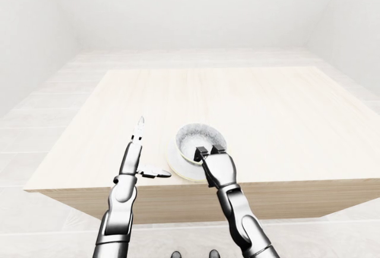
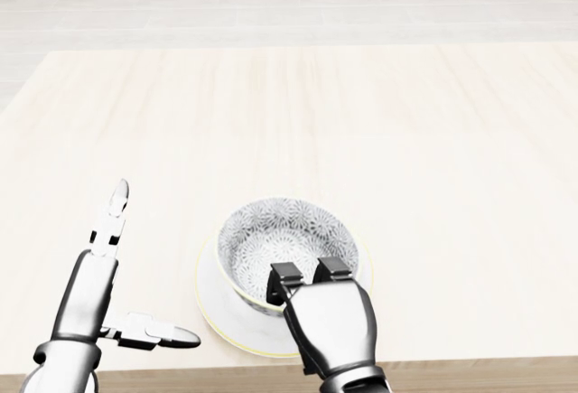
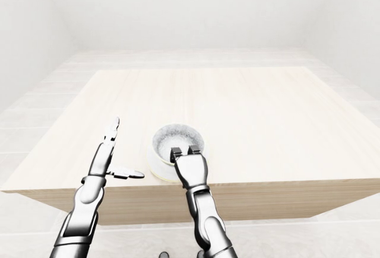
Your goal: Put the bowl on the plate.
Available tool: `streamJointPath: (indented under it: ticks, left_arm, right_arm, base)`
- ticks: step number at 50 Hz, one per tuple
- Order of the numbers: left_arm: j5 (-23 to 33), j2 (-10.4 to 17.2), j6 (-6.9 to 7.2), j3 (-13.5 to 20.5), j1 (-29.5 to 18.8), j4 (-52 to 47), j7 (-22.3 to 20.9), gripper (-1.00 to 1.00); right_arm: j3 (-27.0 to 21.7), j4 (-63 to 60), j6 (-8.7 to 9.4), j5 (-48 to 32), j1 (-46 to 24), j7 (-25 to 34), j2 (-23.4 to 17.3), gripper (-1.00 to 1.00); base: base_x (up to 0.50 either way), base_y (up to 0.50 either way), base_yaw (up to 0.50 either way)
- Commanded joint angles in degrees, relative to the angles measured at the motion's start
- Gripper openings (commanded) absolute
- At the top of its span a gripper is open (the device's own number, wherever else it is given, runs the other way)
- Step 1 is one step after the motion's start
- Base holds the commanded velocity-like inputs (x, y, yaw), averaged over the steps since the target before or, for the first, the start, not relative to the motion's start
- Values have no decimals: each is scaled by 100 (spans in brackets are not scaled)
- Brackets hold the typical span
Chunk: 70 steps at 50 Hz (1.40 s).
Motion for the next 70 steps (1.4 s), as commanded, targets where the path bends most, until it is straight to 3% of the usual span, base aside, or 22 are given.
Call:
streamJointPath:
  ticks: [1, 18, 47, 58, 70]
  left_arm:
    - [-3, 0, 0, 1, 9, 6, 0, 100]
    - [6, 5, 0, 1, 0, 75, 28, 100]
    - [0, 3, 0, 14, -4, -28, -7, 100]
    - [12, -6, 0, -4, -8, -90, -22, 100]
    - [8, -2, 0, 0, -4, -54, -12, 100]
  right_arm:
    - [8, -46, 0, -103, -6, -98, 7, -75]
    - [-3, 19, 0, -87, -24, -110, 7, -36]
    - [7, -42, 0, -132, -17, -41, 1, -27]
    - [0, -101, 0, -131, 1, -12, -8, 5]
    - [-3, -131, 0, -124, 8, -8, -8, 14]
  base:
    - [0, 0, 0]
    - [0, 0, 0]
    - [0, 0, 0]
    - [0, 0, 0]
    - [0, 0, 0]
